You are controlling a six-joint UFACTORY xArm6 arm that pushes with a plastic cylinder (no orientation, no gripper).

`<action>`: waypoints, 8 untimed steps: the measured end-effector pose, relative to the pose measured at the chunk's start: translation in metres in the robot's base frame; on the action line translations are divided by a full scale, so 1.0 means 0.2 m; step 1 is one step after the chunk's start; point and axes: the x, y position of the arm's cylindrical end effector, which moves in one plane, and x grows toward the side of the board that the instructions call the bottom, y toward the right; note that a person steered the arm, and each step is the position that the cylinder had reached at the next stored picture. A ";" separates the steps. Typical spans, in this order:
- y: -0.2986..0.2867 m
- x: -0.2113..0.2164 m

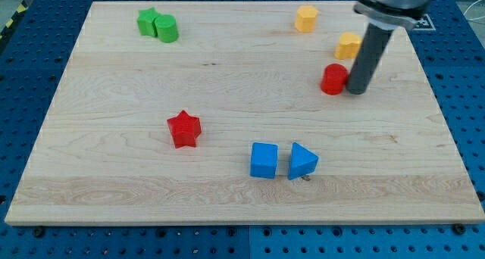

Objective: Move the yellow hexagon along with yellow heart to the center right

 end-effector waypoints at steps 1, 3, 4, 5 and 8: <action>0.02 0.03; -0.24 -0.31; -0.48 -0.46; -0.66 -0.65; -0.46 -1.05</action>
